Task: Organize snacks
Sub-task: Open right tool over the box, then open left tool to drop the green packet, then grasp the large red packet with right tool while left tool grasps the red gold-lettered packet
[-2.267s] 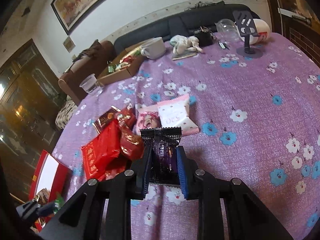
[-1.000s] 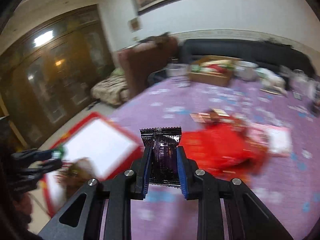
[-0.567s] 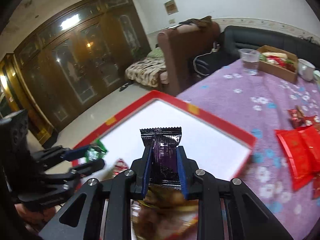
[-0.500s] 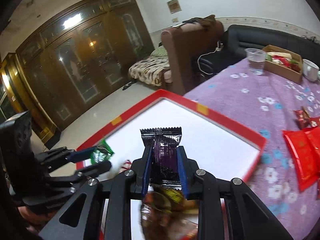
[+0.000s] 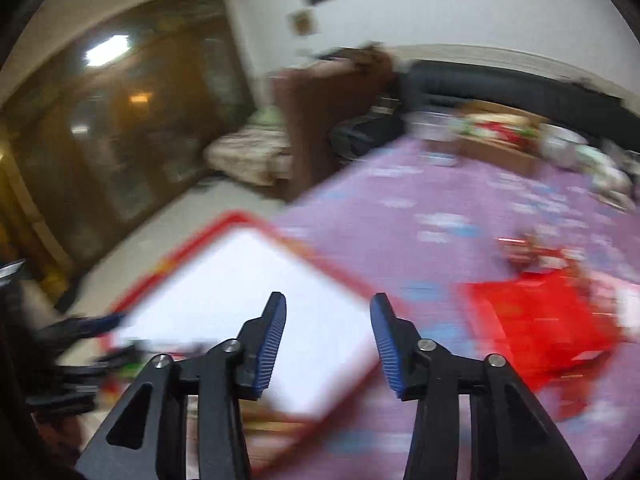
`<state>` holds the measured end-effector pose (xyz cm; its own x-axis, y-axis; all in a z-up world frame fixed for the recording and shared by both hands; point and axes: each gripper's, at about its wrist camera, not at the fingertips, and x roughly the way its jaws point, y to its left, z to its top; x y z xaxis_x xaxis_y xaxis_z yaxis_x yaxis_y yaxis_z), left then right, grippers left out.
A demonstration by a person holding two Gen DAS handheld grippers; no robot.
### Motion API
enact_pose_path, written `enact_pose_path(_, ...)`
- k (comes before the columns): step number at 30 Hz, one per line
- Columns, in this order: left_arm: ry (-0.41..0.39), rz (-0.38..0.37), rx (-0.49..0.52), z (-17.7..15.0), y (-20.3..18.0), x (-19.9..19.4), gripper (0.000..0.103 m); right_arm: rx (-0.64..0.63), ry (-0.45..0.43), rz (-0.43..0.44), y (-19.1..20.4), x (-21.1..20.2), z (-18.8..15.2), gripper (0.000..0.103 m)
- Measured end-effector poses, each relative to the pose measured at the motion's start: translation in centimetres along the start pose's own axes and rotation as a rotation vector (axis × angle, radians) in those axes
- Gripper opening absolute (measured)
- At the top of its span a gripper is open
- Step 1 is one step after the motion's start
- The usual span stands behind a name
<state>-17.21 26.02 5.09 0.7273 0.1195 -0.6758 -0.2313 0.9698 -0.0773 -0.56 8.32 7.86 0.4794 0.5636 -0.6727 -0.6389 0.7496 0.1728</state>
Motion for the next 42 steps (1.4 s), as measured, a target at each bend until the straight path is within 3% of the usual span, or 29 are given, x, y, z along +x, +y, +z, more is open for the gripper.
enact_pose_path(4, -0.009, -0.034, 0.031, 0.9, -1.9, 0.0, 0.072, 0.071, 0.053, -0.216, -8.0, 1.0, 0.5, 0.047)
enact_pose_path(7, -0.013, -0.062, 0.052, 1.7, -3.4, 0.0, 0.072, 0.083, 0.114, -0.283, -12.0, 2.2, 0.8, 0.048)
enact_pose_path(10, -0.023, -0.097, 0.094, 2.5, -5.5, -0.5, 0.072, 0.072, 0.185, -0.238, -13.6, 3.8, 0.4, 0.055)
enact_pose_path(16, -0.028, -0.166, 0.176, 3.8, -10.2, -0.8, 0.072, 0.095, 0.202, -0.201, -13.8, 4.6, 0.1, 0.055)
enact_pose_path(19, -0.013, -0.225, 0.194, 4.2, -12.5, -0.8, 0.072, 0.093, 0.213, -0.184, -13.5, 4.5, -0.5, 0.067)
enact_pose_path(21, -0.005, -0.259, 0.214, 4.4, -14.3, -1.0, 0.072, 0.129, 0.212, -0.167, -14.0, 4.4, -0.8, 0.064)
enact_pose_path(23, -0.001, -0.276, 0.237, 4.4, -15.9, -1.2, 0.072, 0.179, 0.207, -0.161, -14.9, 4.0, -1.4, 0.050)
enact_pose_path(30, 0.108, -0.295, 0.250, 4.8, -20.9, 1.9, 0.076, 0.289, 0.203, -0.186, -17.2, -0.1, -4.1, 0.048)
enact_pose_path(35, 0.206, -0.237, 0.186, 5.8, -23.6, 6.7, 0.076, 0.331, 0.196, -0.238, -20.3, -3.0, -6.2, 0.048)
enact_pose_path(42, 0.279, -0.043, 0.087, 6.6, -24.9, 14.3, 0.076, 0.324, 0.197, -0.228, -20.7, -2.8, -6.1, 0.050)
